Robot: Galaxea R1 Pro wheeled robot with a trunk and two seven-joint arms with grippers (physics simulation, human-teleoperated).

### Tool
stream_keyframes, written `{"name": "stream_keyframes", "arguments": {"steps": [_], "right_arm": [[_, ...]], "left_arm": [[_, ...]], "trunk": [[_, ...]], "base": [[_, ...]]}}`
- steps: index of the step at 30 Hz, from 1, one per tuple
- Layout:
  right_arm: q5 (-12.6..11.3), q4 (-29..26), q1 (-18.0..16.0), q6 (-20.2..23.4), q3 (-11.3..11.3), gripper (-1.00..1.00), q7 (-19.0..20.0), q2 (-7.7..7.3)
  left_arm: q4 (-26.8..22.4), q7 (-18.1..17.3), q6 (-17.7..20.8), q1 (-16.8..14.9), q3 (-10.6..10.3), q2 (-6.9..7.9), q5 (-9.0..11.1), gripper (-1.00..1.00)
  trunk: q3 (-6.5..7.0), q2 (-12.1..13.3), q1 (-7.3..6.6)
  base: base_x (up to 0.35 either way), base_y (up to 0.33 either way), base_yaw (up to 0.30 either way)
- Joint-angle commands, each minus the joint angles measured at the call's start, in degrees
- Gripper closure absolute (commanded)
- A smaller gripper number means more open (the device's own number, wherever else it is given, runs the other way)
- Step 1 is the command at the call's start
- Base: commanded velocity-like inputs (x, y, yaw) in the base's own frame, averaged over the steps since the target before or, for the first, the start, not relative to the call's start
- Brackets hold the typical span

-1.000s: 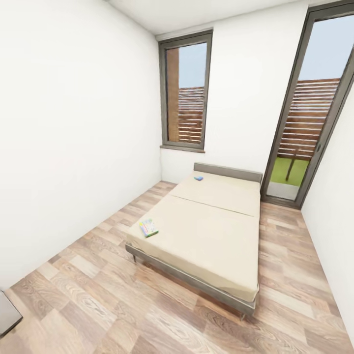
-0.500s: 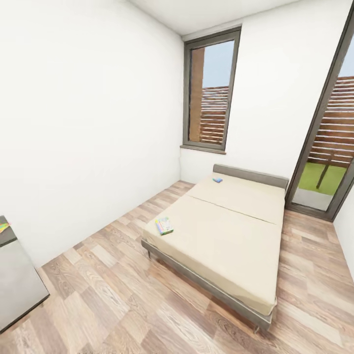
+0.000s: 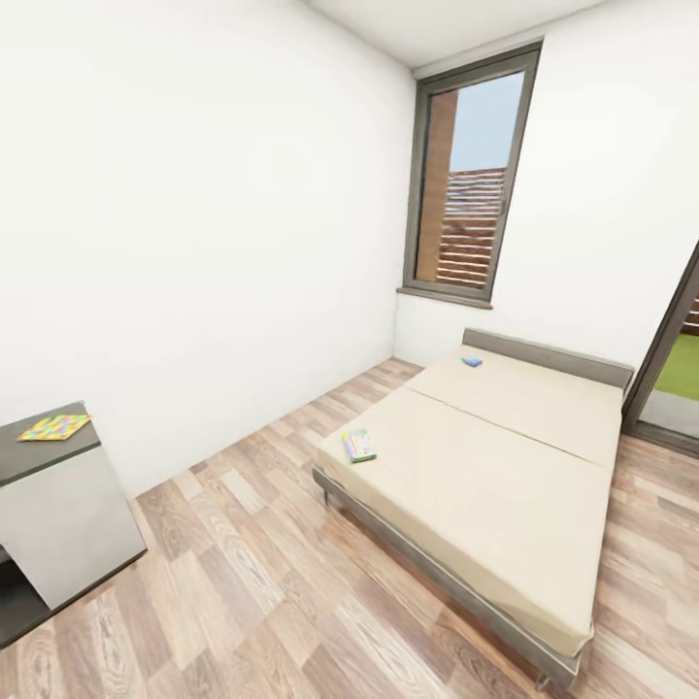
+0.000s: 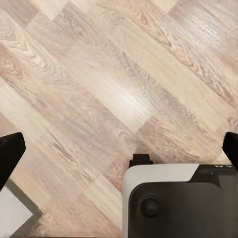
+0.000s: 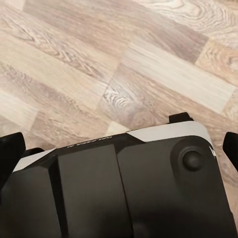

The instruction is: Put all the toys in the child's room - the three board games (two on the bed and one on the table), the two jigsaw puzzles on the table, and the tennis ball on the table - inside the toy box on the table in the child's room.

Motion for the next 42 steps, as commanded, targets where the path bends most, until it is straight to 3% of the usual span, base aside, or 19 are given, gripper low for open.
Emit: {"name": "stream_keyframes", "arguments": {"steps": [1,34,42], "right_arm": [[-0.3,0.0,0.0,-0.2,-0.3,-1.00,0.0,0.04],[-0.3,0.0,0.0,-0.3,-0.3,-1.00,0.0,0.13],[-0.3,0.0,0.0,-0.3,-0.3,-1.00,0.0,0.09]], "left_arm": [[-0.1,0.1,0.2,0.0,0.0,0.00,0.0,-1.00],[-0.1,0.2,0.0,0.0,0.0,-0.03,0.0,-1.00],[-0.1,0.2,0.0,0.0,0.0,-0.01,0.0,-1.00]], "trunk": [[-0.13,-0.1,0.04],[-0.13,-0.1,0.04],[-0.13,-0.1,0.04]], "base": [[0.000,-0.002,0.292],[0.001,0.000,0.292],[0.176,0.000,0.292]]}}
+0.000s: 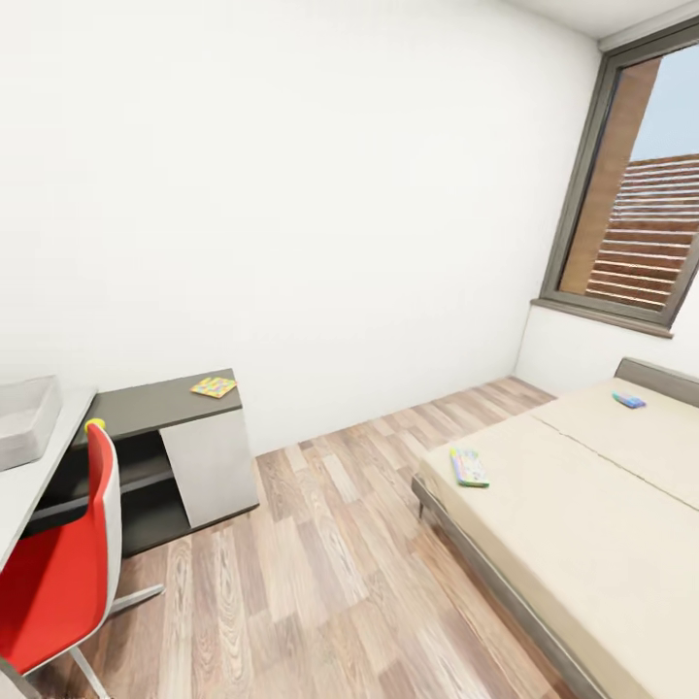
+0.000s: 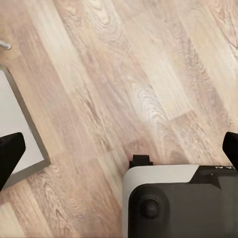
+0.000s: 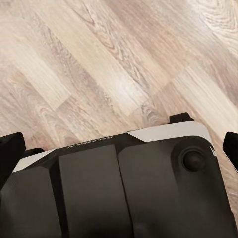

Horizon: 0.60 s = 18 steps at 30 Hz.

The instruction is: Put all the toys in the child's room - the three board games (two on the bed and one on the table), the two jigsaw puzzles on the table, and the tennis ball on the table - inside the toy box on the table in the child's room.

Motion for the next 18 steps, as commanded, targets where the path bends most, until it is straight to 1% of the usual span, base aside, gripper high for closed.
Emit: {"name": "stream_keyframes", "arguments": {"steps": [1,3,6,9,14,18], "right_arm": [[-0.3,0.0,0.0,-0.2,-0.3,-1.00,0.0,0.03],[-0.3,0.0,0.0,-0.2,-0.3,-1.00,0.0,0.02],[-0.4,0.0,0.0,-0.2,-0.3,-1.00,0.0,0.01],[-0.4,0.0,0.0,-0.2,-0.3,-1.00,0.0,0.01],[-0.4,0.0,0.0,-0.2,-0.3,-1.00,0.1,-0.01],[-0.4,0.0,0.0,-0.2,-0.3,-1.00,0.1,0.00]], "left_arm": [[-0.1,0.2,0.3,0.0,0.0,0.00,0.0,-1.00],[-0.1,0.1,0.3,0.0,0.0,0.00,0.0,-1.00],[-0.1,0.1,0.3,0.0,0.0,0.00,0.0,-1.00],[-0.1,0.1,0.3,0.0,0.0,0.00,0.0,-1.00],[-0.1,0.2,0.2,0.0,0.0,0.01,0.0,-1.00],[0.8,0.2,0.2,0.0,0.0,0.01,-0.1,-1.00]], "trunk": [[-0.13,-0.1,0.06],[-0.13,-0.1,0.06],[-0.13,-0.1,0.06],[-0.13,-0.1,0.06],[-0.13,-0.1,0.06],[-0.13,-0.1,0.06]], "base": [[0.288,0.000,0.284],[0.300,0.000,0.218],[0.281,0.000,0.115],[0.150,0.000,0.047],[0.076,0.002,0.014],[0.198,0.065,0.003]]}}
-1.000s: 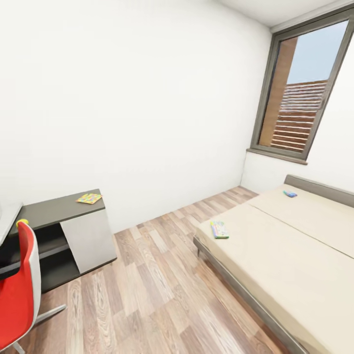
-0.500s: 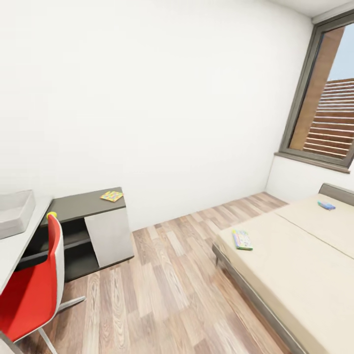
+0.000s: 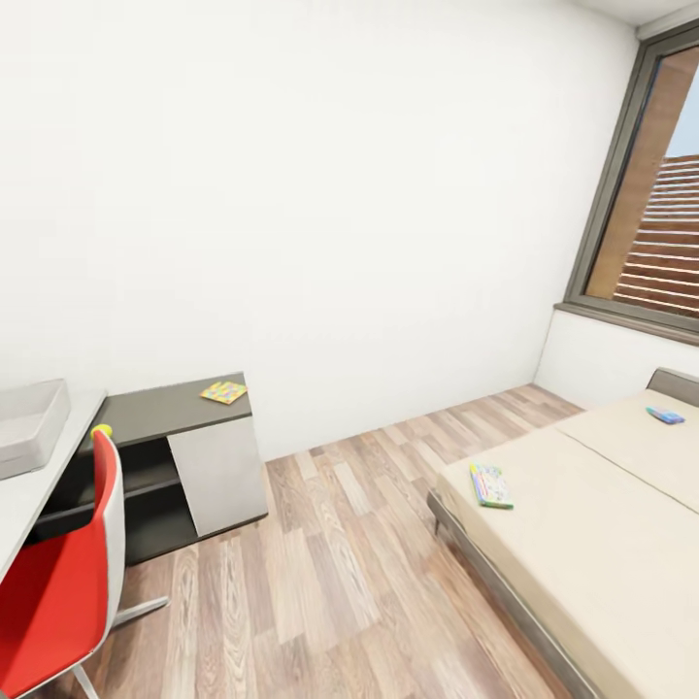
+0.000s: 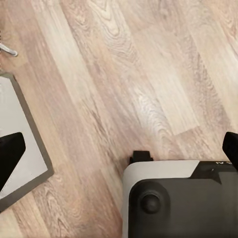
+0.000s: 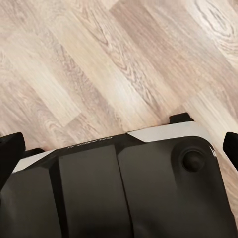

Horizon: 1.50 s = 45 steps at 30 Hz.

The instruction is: Put all the toys in the child's room - the three board games (two on the bed and one on the table), the two jigsaw puzzles on the table, and the tennis ball on the table - inside the toy box on the table in the child's room.

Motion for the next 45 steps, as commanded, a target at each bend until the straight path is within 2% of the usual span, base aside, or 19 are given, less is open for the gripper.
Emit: {"name": "stream_keyframes", "arguments": {"steps": [1,7,20,45], "right_arm": [[-0.3,0.0,0.0,-0.3,-0.3,-1.00,0.0,0.04],[-0.3,0.0,0.0,-0.7,-0.3,-1.00,0.0,0.04],[-0.4,0.0,0.0,-0.8,-0.3,-1.00,0.0,0.04],[-0.4,0.0,0.0,-0.8,-0.3,-1.00,0.0,0.04]], "left_arm": [[0.2,0.1,0.2,0.0,0.0,0.01,0.0,-1.00],[1.8,0.1,-1.0,0.0,0.0,0.01,-0.1,-1.00],[2.1,0.2,-1.3,0.0,0.0,-0.01,-0.1,-1.00],[2.1,0.2,-1.3,0.0,0.0,-0.06,-0.1,-1.00]], "trunk": [[-0.13,-0.1,0.06],[-0.13,-0.1,0.06],[-0.13,-0.1,0.06],[-0.13,-0.1,0.06]], "base": [[0.241,0.100,0.002],[0.163,0.060,-0.019],[0.125,0.058,-0.121],[0.201,0.048,-0.014]]}}
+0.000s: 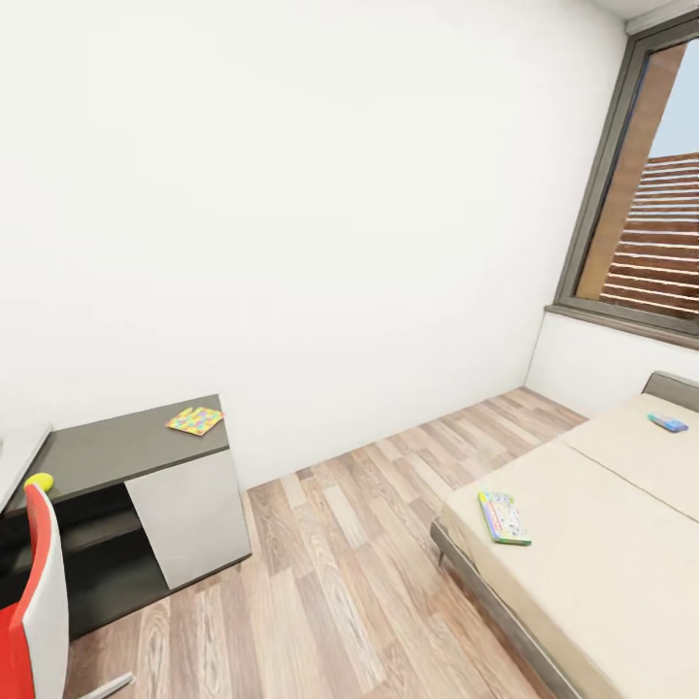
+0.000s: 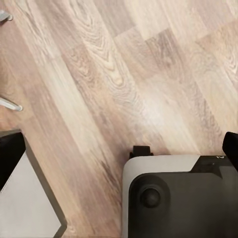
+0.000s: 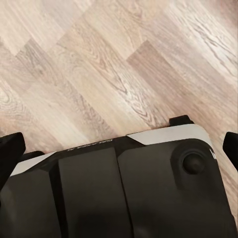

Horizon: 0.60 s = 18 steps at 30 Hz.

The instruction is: Put all the toys in the child's room - the three board games (two on the bed and one on the table), the two jigsaw puzzles on the table, and the tennis ball on the table - inside the toy box on the table in the child's room.

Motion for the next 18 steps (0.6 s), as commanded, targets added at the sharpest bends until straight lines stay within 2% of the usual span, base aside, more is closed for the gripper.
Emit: {"name": "stream_keyframes", "arguments": {"steps": [1,9,18], "right_arm": [[-0.3,0.0,-0.1,-0.2,-0.3,-1.00,0.0,0.05],[-0.2,0.0,-0.1,-0.2,-0.3,-1.00,0.0,0.05],[-0.3,0.0,-0.1,-0.2,-0.3,-1.00,0.0,0.05]], "left_arm": [[-0.1,0.1,0.1,0.0,0.0,0.00,0.0,-1.00],[-0.1,0.1,0.1,0.0,0.0,0.01,0.0,-1.00],[-0.1,0.1,0.1,0.0,0.0,0.01,0.0,-1.00]], "trunk": [[-0.13,-0.1,0.05],[-0.13,-0.1,0.05],[-0.13,-0.1,0.05]], "base": [[0.155,0.044,-0.065],[0.103,0.013,-0.111],[0.023,0.001,-0.219]]}}
